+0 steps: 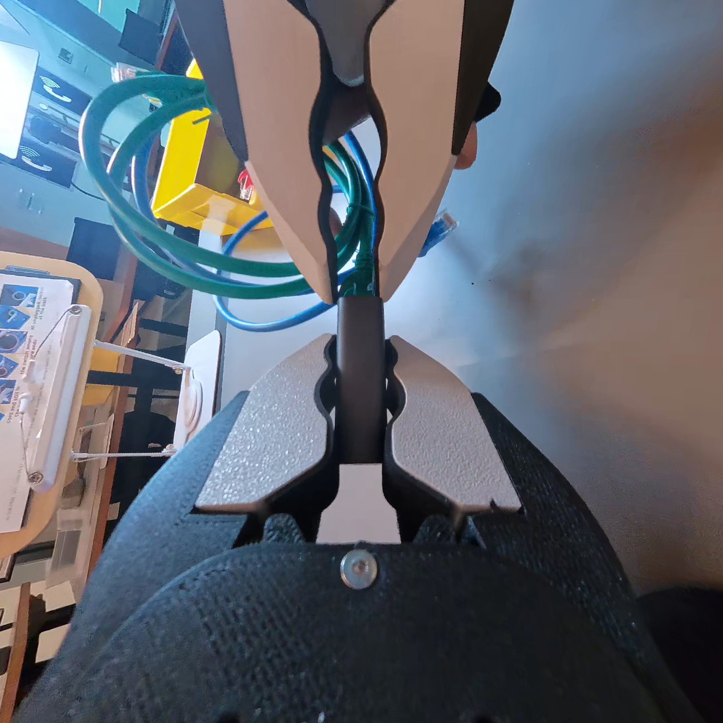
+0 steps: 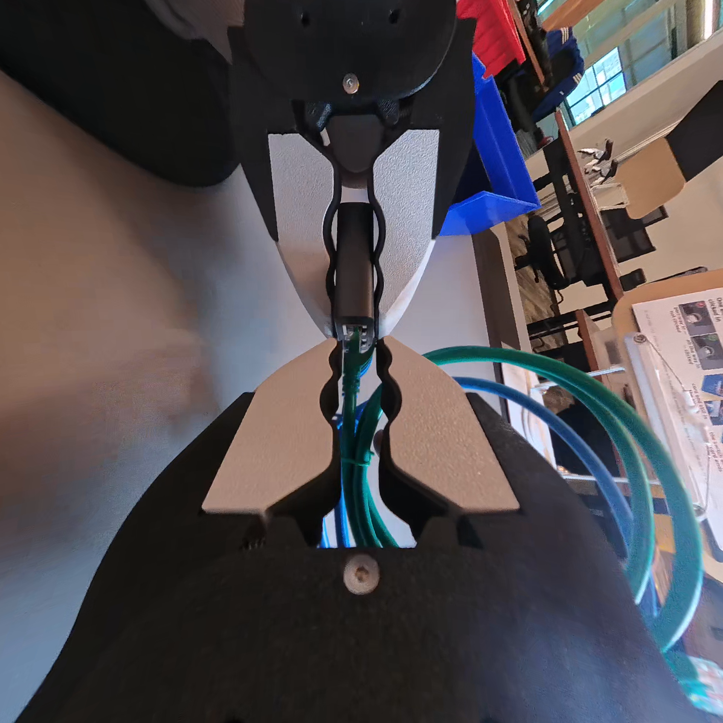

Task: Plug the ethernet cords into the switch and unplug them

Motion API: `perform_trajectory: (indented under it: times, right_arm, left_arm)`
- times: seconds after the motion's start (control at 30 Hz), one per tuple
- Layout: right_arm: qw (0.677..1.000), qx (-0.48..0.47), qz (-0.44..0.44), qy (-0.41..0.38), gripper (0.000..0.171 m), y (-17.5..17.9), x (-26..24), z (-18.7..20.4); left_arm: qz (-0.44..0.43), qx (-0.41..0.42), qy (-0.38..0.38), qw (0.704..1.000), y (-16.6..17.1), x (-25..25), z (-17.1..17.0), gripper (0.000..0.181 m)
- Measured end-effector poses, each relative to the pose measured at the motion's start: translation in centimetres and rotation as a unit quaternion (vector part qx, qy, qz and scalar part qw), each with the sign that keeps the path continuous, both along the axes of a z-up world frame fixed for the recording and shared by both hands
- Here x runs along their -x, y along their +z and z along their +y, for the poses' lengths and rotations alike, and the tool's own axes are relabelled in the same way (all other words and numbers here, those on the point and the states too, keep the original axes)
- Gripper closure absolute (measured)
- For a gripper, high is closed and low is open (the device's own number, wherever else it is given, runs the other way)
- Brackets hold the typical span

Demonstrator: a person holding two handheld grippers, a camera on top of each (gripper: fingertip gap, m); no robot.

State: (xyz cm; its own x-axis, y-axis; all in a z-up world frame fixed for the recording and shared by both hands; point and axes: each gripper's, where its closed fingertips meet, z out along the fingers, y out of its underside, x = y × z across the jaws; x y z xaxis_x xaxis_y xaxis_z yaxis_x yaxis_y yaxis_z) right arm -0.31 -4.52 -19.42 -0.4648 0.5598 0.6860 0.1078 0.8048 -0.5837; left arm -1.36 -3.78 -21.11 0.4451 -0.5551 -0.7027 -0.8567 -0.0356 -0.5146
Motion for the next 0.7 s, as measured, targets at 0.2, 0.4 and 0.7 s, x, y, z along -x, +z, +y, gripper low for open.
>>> perform_trajectory:
  times: [0.2, 0.4, 0.7]
  right_arm:
    - [1.0, 0.002, -0.009, 0.001, 0.156, -0.2, -0.3, 0.0]
    - [1.0, -0.008, -0.027, 0.0, 0.157, -0.5, -0.4, 0.0]
    - [0.995, -0.076, -0.047, 0.038, 0.158, -2.0, -0.7, -0.5]
  left_arm:
    - [0.018, -0.001, -0.001, 1.0, -0.2, -0.3, 0.0, 0.159]
    - [0.033, 0.002, -0.001, 0.999, -0.3, -0.4, -0.1, 0.159]
    - [0.092, 0.02, -0.012, 0.996, -1.5, -0.4, -0.3, 0.16]
